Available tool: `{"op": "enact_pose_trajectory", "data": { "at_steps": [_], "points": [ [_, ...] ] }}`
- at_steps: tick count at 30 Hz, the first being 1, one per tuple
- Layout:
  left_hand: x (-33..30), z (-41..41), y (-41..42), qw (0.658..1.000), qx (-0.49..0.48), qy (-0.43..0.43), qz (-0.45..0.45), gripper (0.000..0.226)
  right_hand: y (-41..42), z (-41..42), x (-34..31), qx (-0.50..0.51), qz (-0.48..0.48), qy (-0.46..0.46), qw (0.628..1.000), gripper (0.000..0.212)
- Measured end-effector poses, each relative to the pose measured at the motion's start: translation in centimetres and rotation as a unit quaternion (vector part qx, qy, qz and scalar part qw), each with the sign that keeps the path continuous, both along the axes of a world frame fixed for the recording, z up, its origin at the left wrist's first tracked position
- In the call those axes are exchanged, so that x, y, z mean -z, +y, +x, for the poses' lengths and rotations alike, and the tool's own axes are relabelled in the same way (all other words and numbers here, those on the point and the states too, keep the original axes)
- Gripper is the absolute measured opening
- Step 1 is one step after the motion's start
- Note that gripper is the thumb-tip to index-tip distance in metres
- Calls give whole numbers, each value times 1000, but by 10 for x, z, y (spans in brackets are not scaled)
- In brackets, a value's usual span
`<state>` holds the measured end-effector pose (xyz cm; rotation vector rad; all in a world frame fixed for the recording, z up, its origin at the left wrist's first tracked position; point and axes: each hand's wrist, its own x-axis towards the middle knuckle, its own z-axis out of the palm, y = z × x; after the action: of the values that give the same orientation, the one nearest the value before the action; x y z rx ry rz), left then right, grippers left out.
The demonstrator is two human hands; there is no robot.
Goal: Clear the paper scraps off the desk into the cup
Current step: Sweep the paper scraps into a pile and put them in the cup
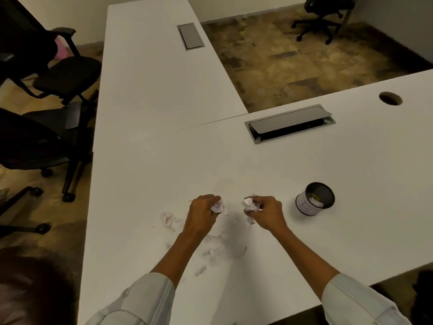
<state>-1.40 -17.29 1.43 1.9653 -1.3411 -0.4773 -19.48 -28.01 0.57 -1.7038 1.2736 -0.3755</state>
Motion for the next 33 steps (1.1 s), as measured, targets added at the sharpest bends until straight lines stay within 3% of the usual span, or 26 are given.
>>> {"op": "enact_pose_trajectory", "data": {
  "at_steps": [5, 8, 13, 17, 20, 26, 29, 33],
  "points": [
    [-12, -58, -63, 994, 40, 90, -48, 5, -51, -65, -26, 86, -53, 5, 995, 29],
    [-11, -94, -94, 991, 50, 116, -38, 23, -82, -104, -31, 117, -83, 46, 989, 15],
    [-10, -142, -134, 988, 78, 131, -36, 36, -116, -136, -21, 43, -112, 111, 987, 15],
    [-9, -165, -157, 985, 83, 151, -29, 37, -127, -145, -15, -12, -85, 121, 989, 44],
    [-7, -176, -169, 982, 86, 165, -14, 39, -131, -152, -14, -45, -91, 122, 987, 42],
    [-7, -191, -186, 983, 96, 155, 6, 44, -136, -170, -23, -68, -68, 137, 986, 46],
    [-9, -200, -194, 986, 116, 121, 15, 39, -139, -184, -24, -10, -48, 124, 991, 63],
    [-9, -214, -209, 985, 140, 80, 63, 40, -140, -209, -25, 86, -33, 97, 991, 54]
  ]
}}
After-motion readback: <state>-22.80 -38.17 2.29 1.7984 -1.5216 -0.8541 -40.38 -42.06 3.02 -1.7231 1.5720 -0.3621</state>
